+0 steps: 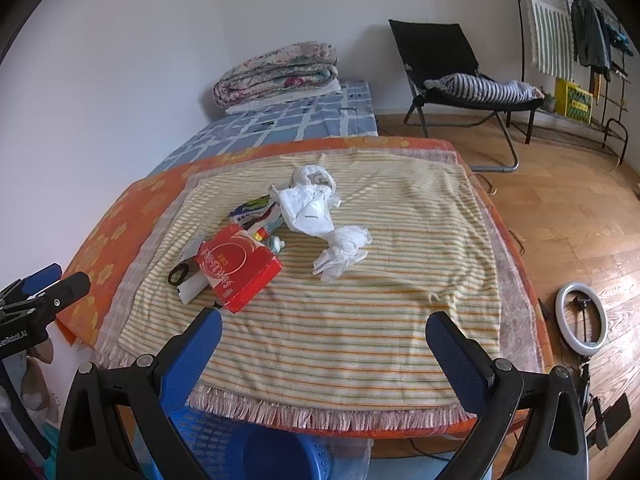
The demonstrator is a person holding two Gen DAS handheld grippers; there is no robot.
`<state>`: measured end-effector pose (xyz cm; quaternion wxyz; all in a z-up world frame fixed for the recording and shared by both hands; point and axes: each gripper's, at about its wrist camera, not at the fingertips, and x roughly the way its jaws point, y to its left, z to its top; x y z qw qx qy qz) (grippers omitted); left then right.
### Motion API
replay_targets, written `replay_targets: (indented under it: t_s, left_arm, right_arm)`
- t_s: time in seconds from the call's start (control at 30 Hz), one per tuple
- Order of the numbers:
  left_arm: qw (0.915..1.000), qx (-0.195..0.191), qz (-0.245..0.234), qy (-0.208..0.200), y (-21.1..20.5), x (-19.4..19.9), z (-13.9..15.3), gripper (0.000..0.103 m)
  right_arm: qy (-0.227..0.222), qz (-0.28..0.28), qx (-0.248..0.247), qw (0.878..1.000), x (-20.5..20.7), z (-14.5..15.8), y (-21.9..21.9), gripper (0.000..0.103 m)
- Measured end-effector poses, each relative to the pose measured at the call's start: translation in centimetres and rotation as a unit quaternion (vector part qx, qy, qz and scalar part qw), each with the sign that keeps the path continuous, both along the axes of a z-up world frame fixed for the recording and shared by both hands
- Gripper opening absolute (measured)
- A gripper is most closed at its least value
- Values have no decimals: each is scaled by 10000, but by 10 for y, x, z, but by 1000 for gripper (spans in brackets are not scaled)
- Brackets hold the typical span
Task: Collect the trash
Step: 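Reach the right tool to the crumpled white tissue while the left tool reaches the wipes packet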
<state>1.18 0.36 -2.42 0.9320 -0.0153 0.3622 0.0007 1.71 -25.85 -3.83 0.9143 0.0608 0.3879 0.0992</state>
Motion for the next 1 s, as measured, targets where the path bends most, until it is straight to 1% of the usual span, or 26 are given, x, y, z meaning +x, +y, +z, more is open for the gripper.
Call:
replay_targets:
  t_s: [0.2,0.4,0.5,0.6,0.7,0.8,0.87,1.0]
  left_arm:
    - [10000,50,23,-6,3,0,-5,102]
    - [9997,-66,62,221,23,8,-21,102]
    - [9992,-175,96,352,31,14,-22,102]
    - [9985,-269,139,460,39,22,-20,102]
    - [9972,-394,213,605,48,36,-16,102]
    - [9939,-711,299,789,61,54,-15,102]
    - [9915,-860,330,916,67,68,-13,102]
    - [9907,-830,311,1033,66,94,-14,102]
  right_arm:
    - [13,-7,-72,10000,0,-3,2,103]
    - [-172,-4,-344,9993,2,-6,3,103]
    - [-201,52,-460,9987,6,-6,5,103]
    - [-178,75,-476,9987,14,-4,4,103]
    - [-74,98,-402,9991,24,-1,1,103]
    - [77,77,-220,9997,41,2,-3,103]
    - [98,45,-235,9997,51,2,-4,103]
    - [174,102,-303,9993,77,2,-3,103]
